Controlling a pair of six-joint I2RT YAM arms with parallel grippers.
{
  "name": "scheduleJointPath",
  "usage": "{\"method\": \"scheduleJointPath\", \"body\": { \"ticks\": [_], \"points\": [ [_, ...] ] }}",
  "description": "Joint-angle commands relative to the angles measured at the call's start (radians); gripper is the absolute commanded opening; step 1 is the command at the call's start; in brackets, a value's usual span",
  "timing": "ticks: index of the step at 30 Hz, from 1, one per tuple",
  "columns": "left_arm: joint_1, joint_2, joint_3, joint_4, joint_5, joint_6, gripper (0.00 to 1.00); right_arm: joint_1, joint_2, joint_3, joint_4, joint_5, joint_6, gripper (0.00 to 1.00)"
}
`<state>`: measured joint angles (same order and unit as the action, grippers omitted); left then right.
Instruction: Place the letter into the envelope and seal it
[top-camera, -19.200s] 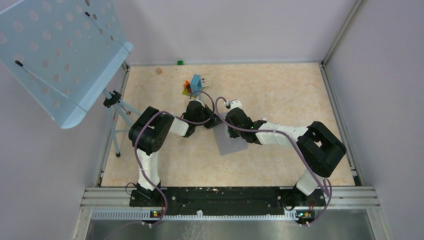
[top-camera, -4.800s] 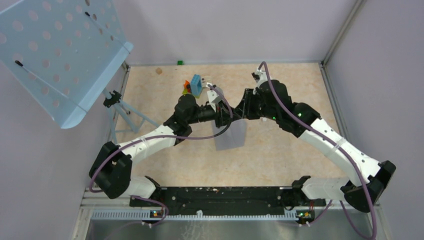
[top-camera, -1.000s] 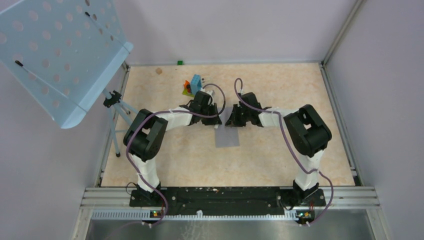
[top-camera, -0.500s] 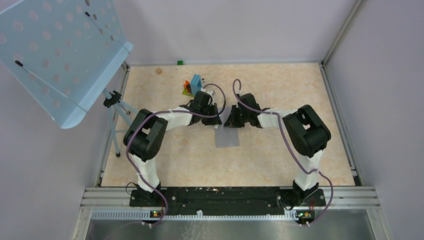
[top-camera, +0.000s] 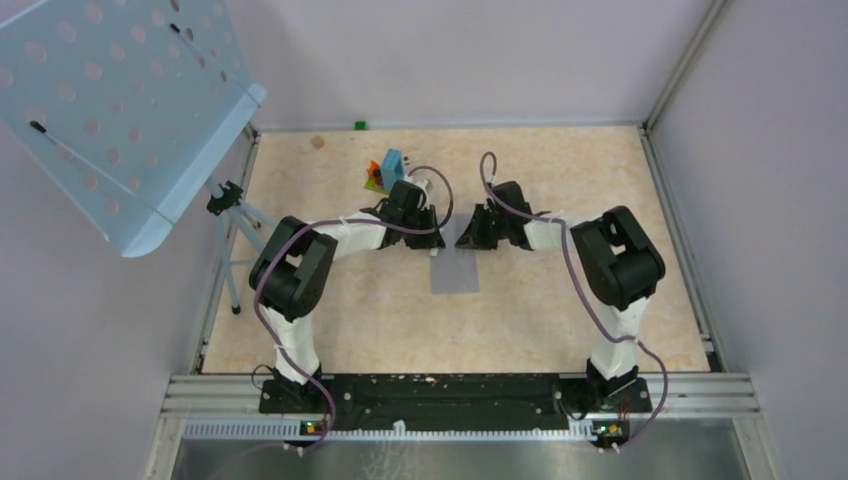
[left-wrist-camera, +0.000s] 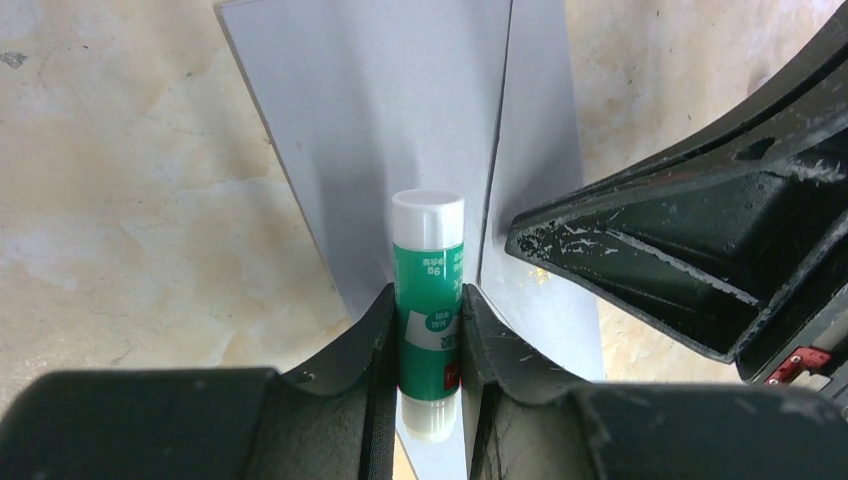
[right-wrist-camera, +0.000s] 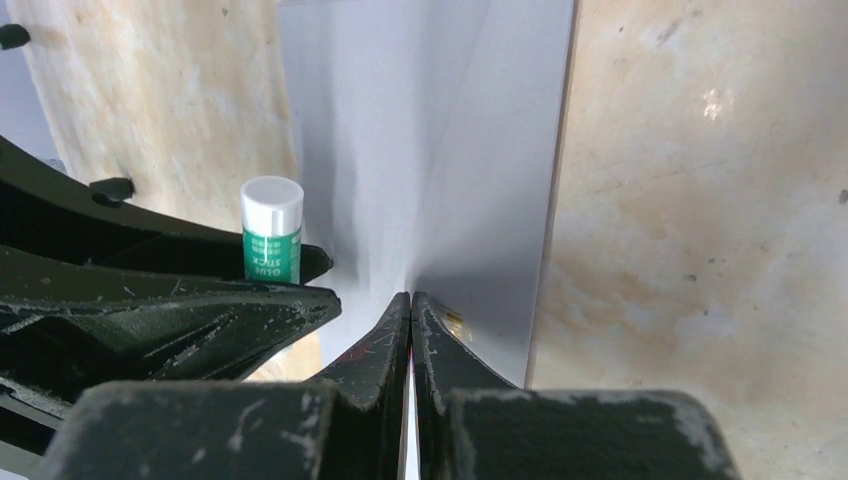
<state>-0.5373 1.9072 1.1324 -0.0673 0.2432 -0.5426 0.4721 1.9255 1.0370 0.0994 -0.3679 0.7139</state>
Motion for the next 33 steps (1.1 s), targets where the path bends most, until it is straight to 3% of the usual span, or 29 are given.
{"method": "scheduleJointPath", "body": {
  "ticks": [1,15,33],
  "points": [
    [0.002,0.044,-0.002,-0.057,-0.013,0.027,0.0,-0.024,0.038,0.053,0.028,-0.012,0.012,0.0],
    [0.003,0.044,-0.007,-0.054,-0.013,0.011,0.0,-0.072,0.082,0.116,0.043,-0.03,0.012,0.0],
    [0.003,0.05,-0.017,-0.045,-0.041,-0.056,0.0,0.01,0.009,-0.055,0.112,-0.053,0.024,0.0]
  ]
}}
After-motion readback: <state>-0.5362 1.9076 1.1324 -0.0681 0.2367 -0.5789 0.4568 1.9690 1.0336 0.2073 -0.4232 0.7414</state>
